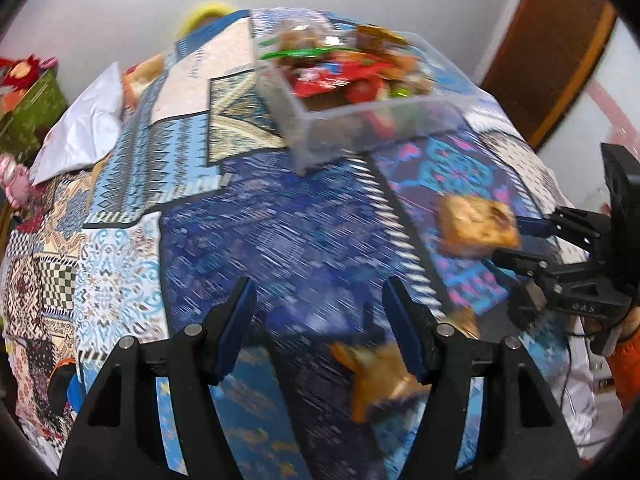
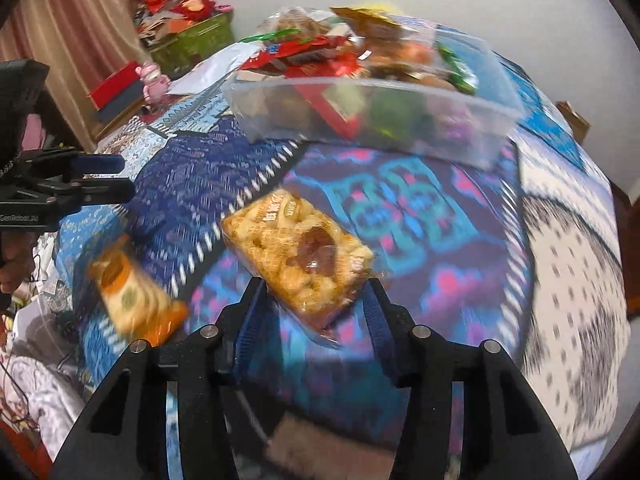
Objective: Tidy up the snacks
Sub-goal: 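Grasp the orange-labelled bread roll with the left tool while the right holds the cracker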
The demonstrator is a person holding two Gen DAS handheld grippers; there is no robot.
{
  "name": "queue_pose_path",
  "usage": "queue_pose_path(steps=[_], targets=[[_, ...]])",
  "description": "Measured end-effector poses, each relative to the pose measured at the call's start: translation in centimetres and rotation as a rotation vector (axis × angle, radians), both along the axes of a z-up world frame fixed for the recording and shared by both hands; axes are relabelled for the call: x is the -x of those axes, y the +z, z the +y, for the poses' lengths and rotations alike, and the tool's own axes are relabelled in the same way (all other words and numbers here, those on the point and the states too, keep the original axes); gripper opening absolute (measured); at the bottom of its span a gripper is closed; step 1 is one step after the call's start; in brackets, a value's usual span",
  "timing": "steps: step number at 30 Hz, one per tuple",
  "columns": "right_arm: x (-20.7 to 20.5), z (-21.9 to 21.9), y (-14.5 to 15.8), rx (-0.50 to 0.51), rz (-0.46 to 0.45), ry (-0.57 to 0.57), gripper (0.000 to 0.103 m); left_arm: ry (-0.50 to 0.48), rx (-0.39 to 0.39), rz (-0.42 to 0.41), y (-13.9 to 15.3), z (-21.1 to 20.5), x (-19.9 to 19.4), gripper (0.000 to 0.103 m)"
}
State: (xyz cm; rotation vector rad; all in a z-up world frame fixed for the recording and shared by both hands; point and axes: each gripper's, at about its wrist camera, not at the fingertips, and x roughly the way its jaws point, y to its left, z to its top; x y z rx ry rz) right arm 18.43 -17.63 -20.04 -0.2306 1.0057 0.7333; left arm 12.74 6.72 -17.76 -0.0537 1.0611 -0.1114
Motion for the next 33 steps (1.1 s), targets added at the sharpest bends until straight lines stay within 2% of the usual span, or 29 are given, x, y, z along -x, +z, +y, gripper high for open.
queue_pose_path(steps=[4, 8, 13, 17, 22, 28, 30, 32, 33], targets=[[1.5, -1.1, 0.0, -0.018, 0.016, -0.03, 0.046, -0.064, -0.043, 0.002, 0.8, -2.2, 2.2, 0.065], [2.0, -2.3, 0.2, -0.028, 0.025, -0.061, 0.046, -0.104, -0.061, 0.006, 1.0, -3.1, 4.5, 0.073], [1.9, -3.0, 1.0, -0.044, 0.015, -0.079, 0.047, -0.159, -0.103, 0.048, -0.6, -3.9, 5.7, 0.08], [1.7, -2.5, 1.3, -0.036, 0.003, -0.079, 0.052, -0.17, -0.145, 0.083, -2.2, -4.4, 4.5, 0.08], [1.0, -2.0, 1.4, -0.044, 0.001, -0.082, 0.071, -0.195, -0.159, 0.072, -2.7, -5.1, 2.3, 0.08], [-0.9, -0.6, 1.1, -0.039, 0.013, -0.058, 0.073, -0.189, -0.118, 0.059, -3.3, -5.4, -0.7, 0.08], [-1.7, 0.1, 0.8, -0.033, 0.018, -0.05, 0.073, -0.165, -0.106, 0.054, -3.5, -5.1, -1.4, 0.078], [-2.3, 0.8, 0.5, -0.031, 0.024, -0.049, 0.073, -0.14, -0.067, 0.07, -4.0, -4.5, -2.0, 0.065], [-2.6, 1.2, 0.3, -0.037, 0.036, -0.038, 0.073, -0.129, -0.058, 0.074, -4.1, -4.2, -2.1, 0.061]])
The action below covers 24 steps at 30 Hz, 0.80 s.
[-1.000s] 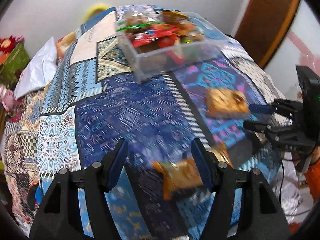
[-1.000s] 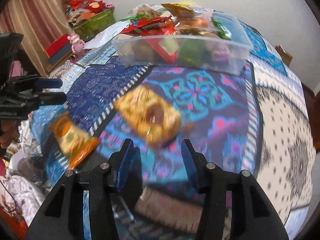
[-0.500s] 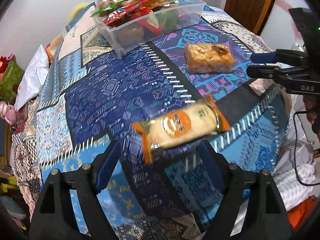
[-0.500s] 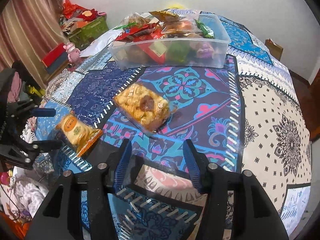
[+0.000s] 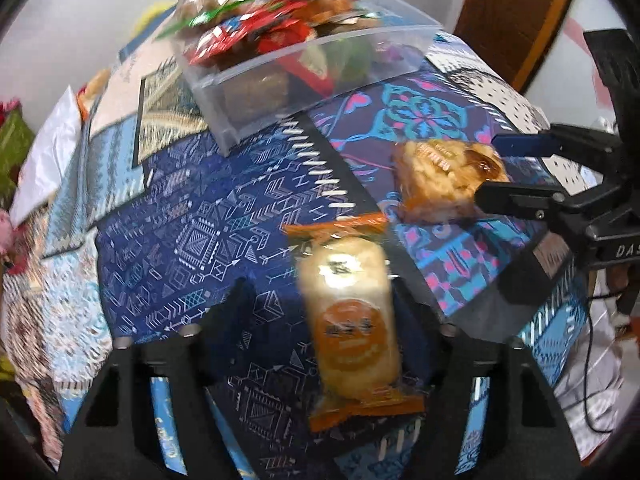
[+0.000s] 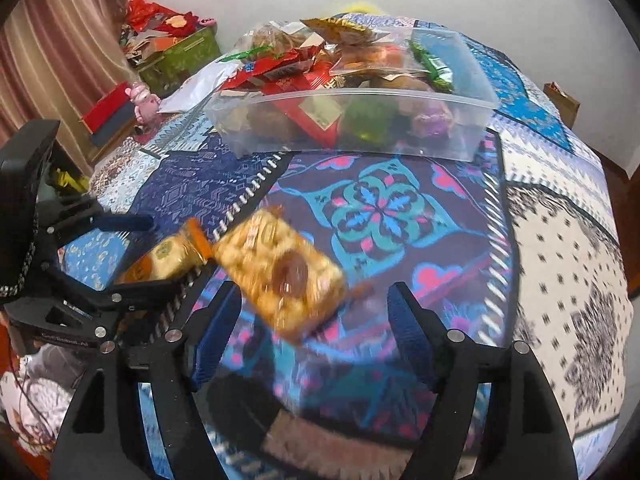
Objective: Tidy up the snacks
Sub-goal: 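Grasp the orange-labelled bread roll with the left tool while the right holds the cracker, then carry the bread roll and cracker over the clear box and release both inside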
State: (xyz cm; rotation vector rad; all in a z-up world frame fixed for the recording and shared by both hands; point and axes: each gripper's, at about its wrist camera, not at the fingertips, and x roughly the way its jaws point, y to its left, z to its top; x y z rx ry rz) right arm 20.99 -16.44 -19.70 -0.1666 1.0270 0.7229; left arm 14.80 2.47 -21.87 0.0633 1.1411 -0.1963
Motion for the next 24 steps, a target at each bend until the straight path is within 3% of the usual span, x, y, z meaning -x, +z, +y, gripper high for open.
queue_pose_path(steps=[5, 11, 13, 17, 19, 24], targets=[[-0.2, 2.0, -0.4, 0.013, -0.019, 0.074, 0.073, 0.053, 0.045, -0.019, 0.2, 1.5, 0.5, 0.037], [0.1, 3.5, -0.7, -0.002, -0.007, 0.161, 0.071, 0.077, 0.086, -0.034, 0.5, 2.1, 1.1, 0.035], [-0.1, 3.6, -0.7, -0.015, 0.009, 0.168, 0.062, 0.076, 0.094, -0.039, 0.7, 1.9, 1.2, 0.035], [0.1, 3.7, -0.7, -0.024, 0.033, 0.161, 0.058, 0.061, 0.068, -0.074, 1.5, 0.9, 1.6, 0.035], [0.5, 3.5, -0.8, -0.038, 0.057, 0.17, 0.048, 0.054, 0.068, -0.084, 1.8, 0.7, 1.7, 0.035], [1.7, 4.1, -0.1, 0.007, -0.005, 0.188, 0.052, 0.053, 0.087, -0.099, 2.3, 0.4, 1.5, 0.035]])
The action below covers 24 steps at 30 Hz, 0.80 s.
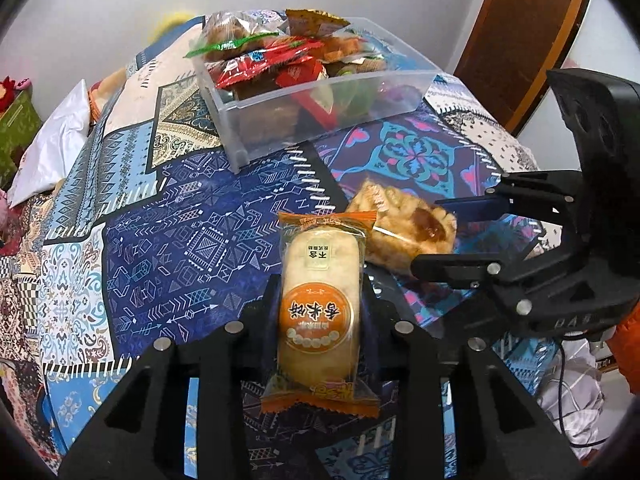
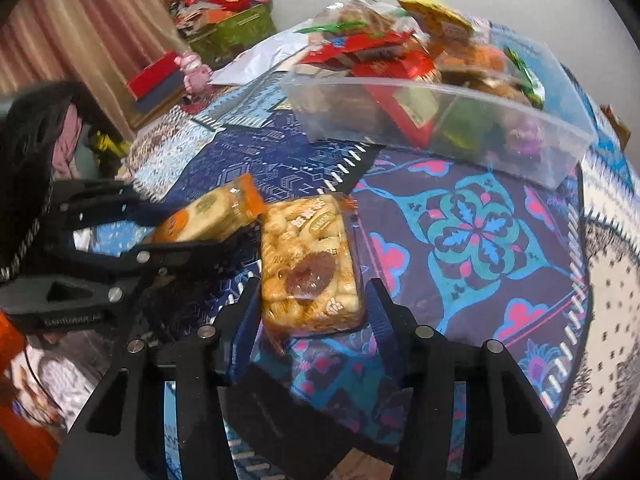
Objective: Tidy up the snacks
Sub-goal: 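Carry the bread roll and cracker over the clear box and release both inside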
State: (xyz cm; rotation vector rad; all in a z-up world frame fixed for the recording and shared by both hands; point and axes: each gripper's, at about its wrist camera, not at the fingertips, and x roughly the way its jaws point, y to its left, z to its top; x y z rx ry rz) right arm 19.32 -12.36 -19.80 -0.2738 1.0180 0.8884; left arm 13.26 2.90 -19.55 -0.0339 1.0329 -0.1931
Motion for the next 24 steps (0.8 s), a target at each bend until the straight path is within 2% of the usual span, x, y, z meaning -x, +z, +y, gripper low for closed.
queue_pose_path(steps=[1, 3, 7, 8, 10, 14, 19, 24], targets=[[-0.1, 0.2, 0.1, 0.004, -0.01, -0.006, 0.058, 0.005, 0.005, -0.002, 0.1, 0.1, 0.0, 0.035], [-0.5, 0.8, 0.3, -0.008, -0.014, -0.011, 0.065, 0.015, 0.008, -0.007, 0.3, 0.2, -0.1, 0.035], [-1.4, 2.5, -0.5, 0.005, -0.012, 0.005, 0.065, 0.038, 0.016, -0.019, 0.7, 0.9, 0.1, 0.035], [-1.5, 2.8, -0.7, 0.013, -0.011, 0.006, 0.064, 0.044, 0.017, -0.022, 0.8, 1.1, 0.2, 0.035], [-1.6, 3.3, -1.4, 0.021, 0.01, 0.012, 0.045, 0.059, 0.018, -0.027, 1.0, 1.5, 0.2, 0.035], [-1.4, 2.8, -1.0, -0.005, 0.001, -0.014, 0.043, 0.076, 0.019, -0.042, 1.4, 1.9, 0.0, 0.035], [-1.4, 1.1, 1.2, -0.043, -0.055, -0.055, 0.043, 0.088, 0.028, -0.09, 2.9, 1.8, -1.4, 0.035], [-3.2, -1.1, 4.0, -0.097, -0.106, -0.145, 0.043, 0.099, 0.044, -0.15, 5.1, 1.4, -3.8, 0.035]])
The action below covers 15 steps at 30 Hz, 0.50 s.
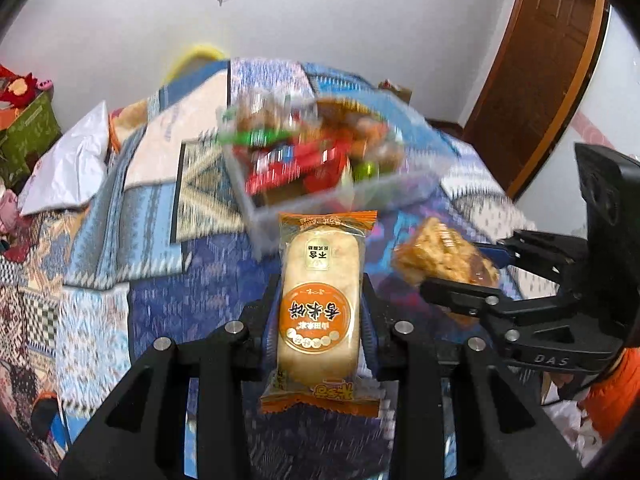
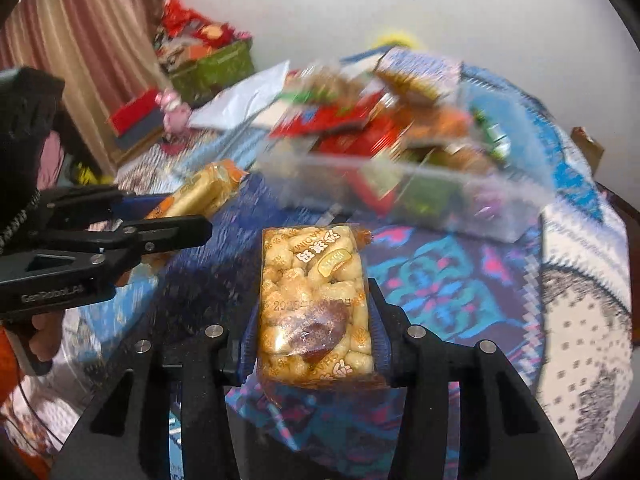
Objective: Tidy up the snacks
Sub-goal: 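Carry the bread roll and cracker over the clear box and release both inside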
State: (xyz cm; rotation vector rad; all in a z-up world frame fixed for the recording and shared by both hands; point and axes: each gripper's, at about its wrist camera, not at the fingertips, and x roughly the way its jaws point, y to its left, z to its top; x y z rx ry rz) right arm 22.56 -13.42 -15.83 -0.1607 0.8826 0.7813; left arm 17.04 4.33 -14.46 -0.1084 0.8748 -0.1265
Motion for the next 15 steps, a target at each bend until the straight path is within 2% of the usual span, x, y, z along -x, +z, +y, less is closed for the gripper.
queue_pose_path(steps=[9, 15], targets=[[-5.1, -3.1, 3.7, -0.092, -0.077, -0.182, 0.043, 0.005, 0.004, -0.112, 3.8, -1.1, -5.8, 0.035], [-8.6, -3.7, 3.9, -0.103, -0.101, -0.248, 0.043, -0.016, 0.006, -0.134, 4.1, -2.2, -10.2, 0.035]])
